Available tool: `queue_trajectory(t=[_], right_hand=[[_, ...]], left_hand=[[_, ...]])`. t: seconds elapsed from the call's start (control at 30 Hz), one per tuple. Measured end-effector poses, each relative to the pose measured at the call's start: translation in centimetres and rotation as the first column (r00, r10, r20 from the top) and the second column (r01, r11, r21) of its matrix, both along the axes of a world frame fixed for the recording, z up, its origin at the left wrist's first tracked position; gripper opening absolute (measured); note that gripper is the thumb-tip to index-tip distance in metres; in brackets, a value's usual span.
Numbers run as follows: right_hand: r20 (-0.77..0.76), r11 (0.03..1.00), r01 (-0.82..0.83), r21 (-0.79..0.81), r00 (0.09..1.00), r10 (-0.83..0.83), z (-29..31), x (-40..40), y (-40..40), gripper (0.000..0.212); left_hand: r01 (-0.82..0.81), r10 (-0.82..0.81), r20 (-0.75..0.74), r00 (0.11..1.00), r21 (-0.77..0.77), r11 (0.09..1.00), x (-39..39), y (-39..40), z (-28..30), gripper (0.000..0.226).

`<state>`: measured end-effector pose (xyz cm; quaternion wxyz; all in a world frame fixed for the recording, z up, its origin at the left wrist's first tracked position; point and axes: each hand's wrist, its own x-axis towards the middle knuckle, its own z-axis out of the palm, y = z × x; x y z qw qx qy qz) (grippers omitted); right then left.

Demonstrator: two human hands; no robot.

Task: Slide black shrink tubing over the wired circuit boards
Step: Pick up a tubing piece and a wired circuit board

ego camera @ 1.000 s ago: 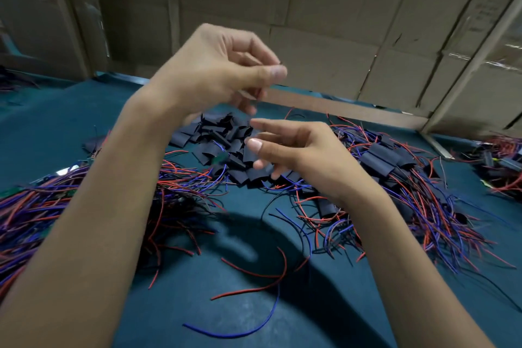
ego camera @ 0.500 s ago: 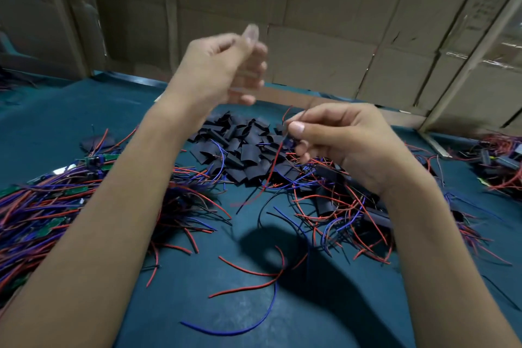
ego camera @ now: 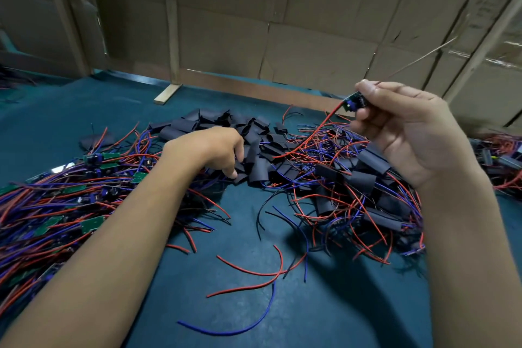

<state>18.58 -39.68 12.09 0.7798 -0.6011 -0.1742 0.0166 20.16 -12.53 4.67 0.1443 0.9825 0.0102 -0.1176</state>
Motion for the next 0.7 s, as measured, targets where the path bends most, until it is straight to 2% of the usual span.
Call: queue_trajectory(t=[0.13, 0.23, 0.33, 0.4, 0.43, 0.5, 0.63, 0.7], right_hand=[[-0.022, 1.000, 0.020, 0.004, 1.000, -0.020, 0.1, 0.0, -0.3, 0.013], [-0.019, 0.999, 0.032, -0.004, 0.999, -0.032, 0.1, 0.0, -0.4, 0.010], [0.002, 0.998, 0.027, -0.061, 1.000, -0.027, 0.3, 0.0, -0.6, 0.010], [0.003, 0.993, 0.032, -0.110, 0.999, -0.032, 0.3, 0.0, -0.8, 0.015], [-0.001, 0.993, 0.037, -0.116, 0.999, -0.037, 0.4, -0.1, -0.8, 0.016], [-0.006, 0.994, 0.055, -0.097, 0.998, -0.056, 0.5, -0.1, -0.8, 0.016], [-0.018, 0.994, 0.108, 0.000, 0.994, -0.108, 0.8, -0.5, -0.4, 0.014], [-0.020, 0.990, 0.137, 0.035, 0.990, -0.137, 1.0, -0.7, -0.3, 0.014]], left_hand=[[0.005, -0.005, 0.022, 1.000, -0.022, 1.000, -0.2, -0.2, 0.1, 0.026], [0.027, -0.026, 0.045, 0.999, -0.002, 1.000, -0.3, -0.5, 0.3, 0.024], [0.068, -0.065, 0.155, 0.986, -0.014, 0.998, -0.3, -0.7, 0.9, 0.019], [0.087, -0.040, 0.242, 0.969, -0.187, 0.978, -0.4, -0.9, 1.2, 0.015], [0.100, -0.007, 0.261, 0.965, -0.345, 0.933, -0.5, -1.1, 1.3, 0.013], [0.152, 0.034, 0.284, 0.958, -0.605, 0.781, -0.7, -1.4, 1.6, 0.011], [0.233, 0.008, 0.273, 0.962, -0.835, 0.499, -0.3, -2.0, 1.9, 0.012], [0.233, -0.009, 0.250, 0.968, -0.886, 0.402, 0.1, -2.3, 1.8, 0.023]])
